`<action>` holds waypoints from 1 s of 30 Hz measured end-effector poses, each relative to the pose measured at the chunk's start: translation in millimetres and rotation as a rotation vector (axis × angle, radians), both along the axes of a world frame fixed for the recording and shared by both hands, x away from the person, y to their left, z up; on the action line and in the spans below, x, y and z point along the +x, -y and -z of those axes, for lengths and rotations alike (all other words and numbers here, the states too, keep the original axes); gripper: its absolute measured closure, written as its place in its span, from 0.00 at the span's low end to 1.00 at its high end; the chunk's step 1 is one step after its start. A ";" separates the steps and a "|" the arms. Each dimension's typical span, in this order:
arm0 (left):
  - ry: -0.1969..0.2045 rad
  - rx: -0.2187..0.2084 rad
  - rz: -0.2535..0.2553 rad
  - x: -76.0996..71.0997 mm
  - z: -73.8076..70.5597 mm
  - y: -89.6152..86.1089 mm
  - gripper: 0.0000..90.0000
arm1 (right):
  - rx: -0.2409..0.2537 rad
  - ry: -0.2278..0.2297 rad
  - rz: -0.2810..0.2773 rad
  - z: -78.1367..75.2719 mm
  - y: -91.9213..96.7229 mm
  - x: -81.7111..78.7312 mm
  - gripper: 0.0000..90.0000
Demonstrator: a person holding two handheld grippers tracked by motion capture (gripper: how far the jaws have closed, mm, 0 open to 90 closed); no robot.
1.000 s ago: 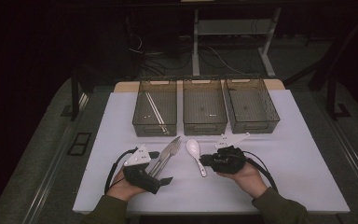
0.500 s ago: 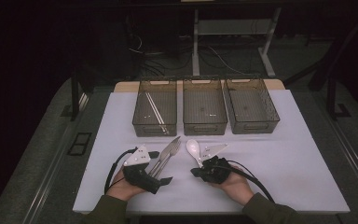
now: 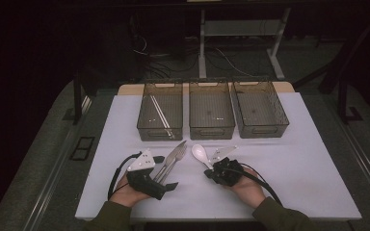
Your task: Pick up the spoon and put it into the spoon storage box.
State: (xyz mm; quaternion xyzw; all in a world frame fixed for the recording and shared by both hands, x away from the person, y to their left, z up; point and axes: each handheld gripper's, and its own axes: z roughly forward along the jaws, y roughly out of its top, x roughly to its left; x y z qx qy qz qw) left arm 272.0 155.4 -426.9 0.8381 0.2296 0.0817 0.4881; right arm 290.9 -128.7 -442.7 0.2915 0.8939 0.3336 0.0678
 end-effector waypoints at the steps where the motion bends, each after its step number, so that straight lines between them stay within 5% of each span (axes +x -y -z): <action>1: 0.000 0.000 0.000 0.0 -0.1 0.0 0.00 | -0.002 -0.004 0.003 -0.3 2.1 1.9 1.00; 11: 0.002 0.005 0.005 -0.1 0.0 0.3 0.00 | -0.022 -0.004 0.090 -1.2 30.6 25.6 1.00; 22: 0.001 0.009 0.000 0.1 0.0 0.9 0.00 | 0.027 -0.021 0.153 0.5 51.3 41.0 0.99; 30: -0.009 0.016 -0.012 2.1 1.0 1.9 0.00 | 0.138 -0.009 0.128 -15.7 76.2 30.9 0.61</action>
